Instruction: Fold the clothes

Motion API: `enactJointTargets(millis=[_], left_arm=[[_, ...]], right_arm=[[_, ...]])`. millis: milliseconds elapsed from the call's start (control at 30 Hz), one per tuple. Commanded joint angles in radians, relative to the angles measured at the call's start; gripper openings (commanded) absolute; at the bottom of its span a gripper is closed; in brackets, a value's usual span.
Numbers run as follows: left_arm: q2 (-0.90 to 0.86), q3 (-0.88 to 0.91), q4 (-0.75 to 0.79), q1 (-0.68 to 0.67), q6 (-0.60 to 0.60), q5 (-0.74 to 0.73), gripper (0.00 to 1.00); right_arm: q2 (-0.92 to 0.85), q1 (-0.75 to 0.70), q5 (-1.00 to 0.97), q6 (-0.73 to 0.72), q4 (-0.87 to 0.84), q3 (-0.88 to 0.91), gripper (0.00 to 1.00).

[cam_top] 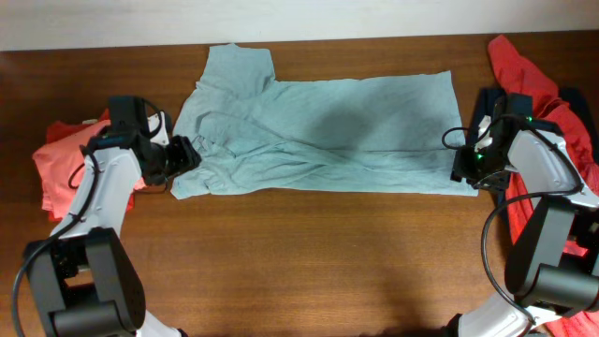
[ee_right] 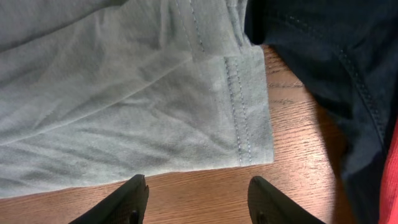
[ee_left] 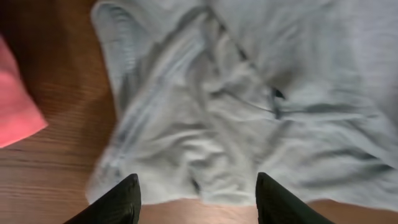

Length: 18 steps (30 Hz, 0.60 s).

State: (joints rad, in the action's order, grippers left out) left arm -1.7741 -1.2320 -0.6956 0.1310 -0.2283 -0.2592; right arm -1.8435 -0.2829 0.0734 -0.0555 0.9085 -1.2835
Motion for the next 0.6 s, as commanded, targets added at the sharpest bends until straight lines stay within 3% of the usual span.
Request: enactJointTargets(millis=[0, 233, 567], left_arm=[[0.003, 0.06, 0.045, 0.0, 0.018, 0.058, 0.54], [-0.049, 0.131, 0.183, 0.0, 0.021, 0.012, 0.35], [-0.22, 0.134, 0.177, 0.0, 0.051, -0.027, 0.33]], right_arm=[[-0.003, -0.005, 0.006, -0.002, 0.001, 0.001, 0.57], [-0.003, -0.005, 0.006, -0.002, 0.0, 0.001, 0.57], [-0.003, -0.005, 0.005, -0.001, 0.006, 0.001, 0.57]])
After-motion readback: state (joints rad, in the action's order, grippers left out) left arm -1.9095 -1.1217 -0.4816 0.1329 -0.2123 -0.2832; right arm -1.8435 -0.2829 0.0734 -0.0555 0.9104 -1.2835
